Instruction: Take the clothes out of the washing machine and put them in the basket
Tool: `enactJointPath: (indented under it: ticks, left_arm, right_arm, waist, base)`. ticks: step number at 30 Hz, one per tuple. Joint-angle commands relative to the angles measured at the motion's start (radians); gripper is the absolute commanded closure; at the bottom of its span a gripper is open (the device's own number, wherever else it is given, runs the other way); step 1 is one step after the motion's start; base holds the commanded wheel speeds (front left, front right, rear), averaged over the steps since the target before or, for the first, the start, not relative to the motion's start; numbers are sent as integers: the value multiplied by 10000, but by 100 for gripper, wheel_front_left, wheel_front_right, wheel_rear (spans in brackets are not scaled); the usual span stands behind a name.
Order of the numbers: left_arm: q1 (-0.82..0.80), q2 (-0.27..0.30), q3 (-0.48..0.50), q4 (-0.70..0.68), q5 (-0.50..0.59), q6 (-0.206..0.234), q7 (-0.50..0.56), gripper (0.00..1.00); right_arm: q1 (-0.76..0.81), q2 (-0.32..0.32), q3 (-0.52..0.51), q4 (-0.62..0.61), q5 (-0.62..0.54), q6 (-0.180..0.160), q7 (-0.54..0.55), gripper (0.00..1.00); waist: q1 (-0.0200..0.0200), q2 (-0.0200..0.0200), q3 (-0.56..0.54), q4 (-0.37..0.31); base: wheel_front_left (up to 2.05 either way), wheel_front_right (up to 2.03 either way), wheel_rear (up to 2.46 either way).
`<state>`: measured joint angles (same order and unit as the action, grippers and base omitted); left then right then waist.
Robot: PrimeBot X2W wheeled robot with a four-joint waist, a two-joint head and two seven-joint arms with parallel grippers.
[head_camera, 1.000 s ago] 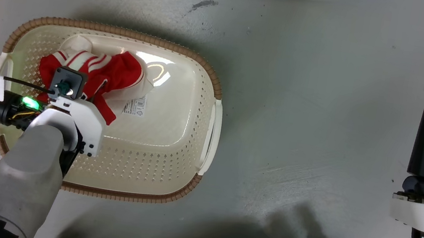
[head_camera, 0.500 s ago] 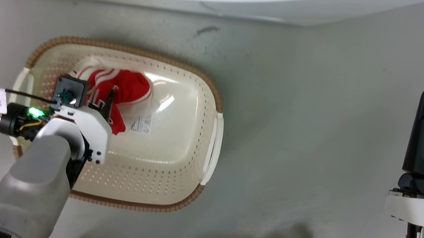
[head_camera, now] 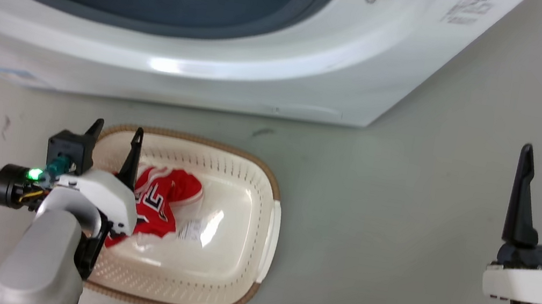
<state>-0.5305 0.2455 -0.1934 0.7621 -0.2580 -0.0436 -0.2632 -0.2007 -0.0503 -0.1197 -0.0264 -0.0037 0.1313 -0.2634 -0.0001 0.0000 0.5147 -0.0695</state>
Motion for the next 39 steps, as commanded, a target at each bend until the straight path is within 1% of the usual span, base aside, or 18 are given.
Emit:
enactJointPath:
  ticks: [1, 7, 12, 16, 19, 22, 25, 28, 34, 38, 39]
  left_arm:
    - [372, -4, 108, -385, 153, -2, -23, 0]
    - [1400, 75, 341, -1950, 788, -243, -24, 0]
    - [1839, 151, 513, -2835, 1087, -361, -25, 0]
    - [1605, 318, 484, -3153, 1191, -528, -25, 0]
    - [1186, 637, 388, -3070, 1237, -652, -24, 0]
    - [505, 961, 145, -2887, 1217, -760, 279, 0]
    - [-386, 1441, -192, -2790, 1200, -830, 900, 0]
    - [-1411, 2043, -672, -2727, 1017, -851, 1842, 0]
    - [-4074, 3428, -1889, -2764, -401, -858, 3990, 0]
    - [-5763, 4108, -2483, -2341, -1481, -860, 5495, 0]
    - [-5763, 4108, -2483, -2341, -1481, -860, 5495, 0]
  right_arm:
    - [223, 1, -43, 85, 20, -10, -21, 0]
    - [519, -1, 129, 236, 124, -10, -21, 0]
    - [710, 1, 190, 292, 220, -10, -21, 0]
    - [802, 1, 310, 277, 389, -10, -21, 0]
    - [758, 1, 471, 234, 550, -10, -21, 0]
    - [631, 1, 542, 195, 689, -10, -19, 0]
    - [514, 2, 557, 164, 901, -10, -21, 0]
    - [441, 4, 624, 164, 1146, -10, -21, 0]
    - [236, 5, 1002, 74, 1647, -10, -21, 0]
    - [169, 8, 1200, 139, 2015, -10, -21, 0]
    - [169, 8, 1200, 139, 2015, -10, -21, 0]
  waist:
    - [1, 0, -834, 95]
    - [1, 0, -1728, 106]
    - [1, 0, -2151, 10]
    - [1, 0, -2093, -231]
    - [1, 0, -1831, -538]
    - [1, 0, -1419, -910]
    - [1, 0, -914, -1321]
    - [1, 0, -346, -1774]
    - [1, 0, 905, -2669]
    - [1, 0, 1508, -3253]
    - [1, 0, 1508, -3253]
  base:
    - [0, 0, 0]
    - [0, 0, 0]
    - [0, 0, 0]
    - [0, 0, 0]
    - [0, 0, 0]
    - [0, 0, 0]
    - [0, 0, 0]
    - [0, 0, 0]
    - [0, 0, 0]
    - [0, 0, 0]
    - [0, 0, 0]
